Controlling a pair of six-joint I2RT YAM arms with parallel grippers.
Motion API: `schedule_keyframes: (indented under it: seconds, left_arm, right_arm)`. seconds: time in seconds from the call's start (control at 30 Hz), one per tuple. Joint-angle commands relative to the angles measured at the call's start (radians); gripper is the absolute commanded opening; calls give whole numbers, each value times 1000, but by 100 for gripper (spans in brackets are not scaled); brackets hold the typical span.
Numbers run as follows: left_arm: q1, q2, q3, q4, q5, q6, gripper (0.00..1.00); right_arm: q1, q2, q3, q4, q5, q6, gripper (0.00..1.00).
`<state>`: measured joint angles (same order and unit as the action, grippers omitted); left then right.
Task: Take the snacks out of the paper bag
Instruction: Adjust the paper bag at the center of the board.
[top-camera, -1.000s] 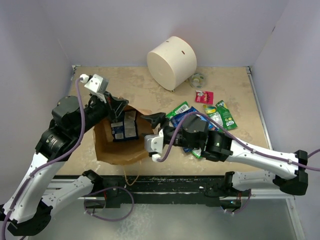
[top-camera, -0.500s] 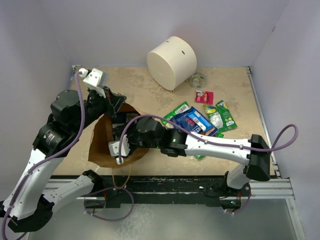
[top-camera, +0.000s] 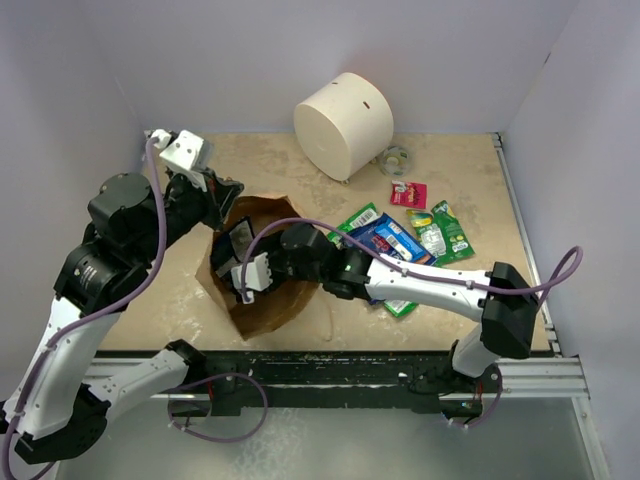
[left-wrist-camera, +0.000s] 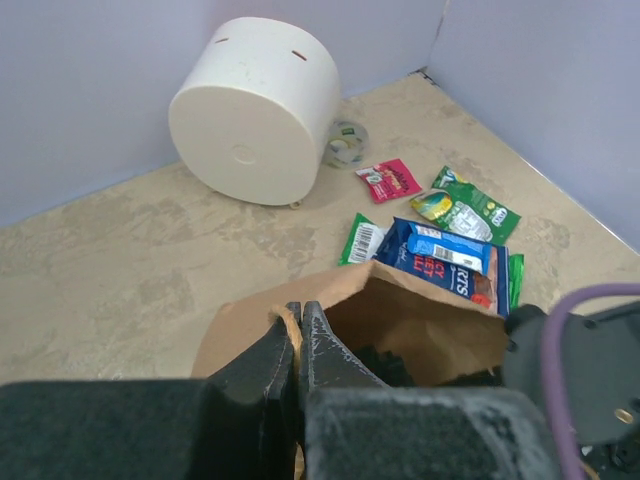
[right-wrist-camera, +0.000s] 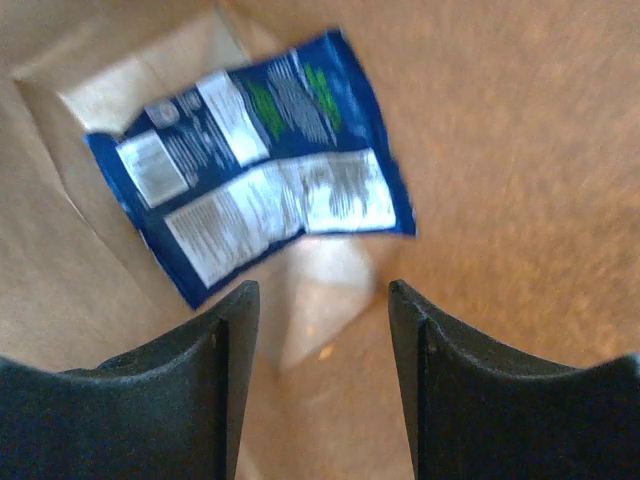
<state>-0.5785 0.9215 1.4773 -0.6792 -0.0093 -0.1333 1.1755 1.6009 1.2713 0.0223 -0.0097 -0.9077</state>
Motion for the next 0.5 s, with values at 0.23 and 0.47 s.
schedule_keyframes:
  seconds: [0.23, 0.47]
  left_arm:
    - [-3, 49, -24, 106, 255, 20, 0]
    - [-3, 10, -33, 77, 172, 60, 0]
  right_arm:
    - [-56, 57, 18, 17, -103, -225, 60]
    - [-88, 29, 9, 19, -185, -162, 63]
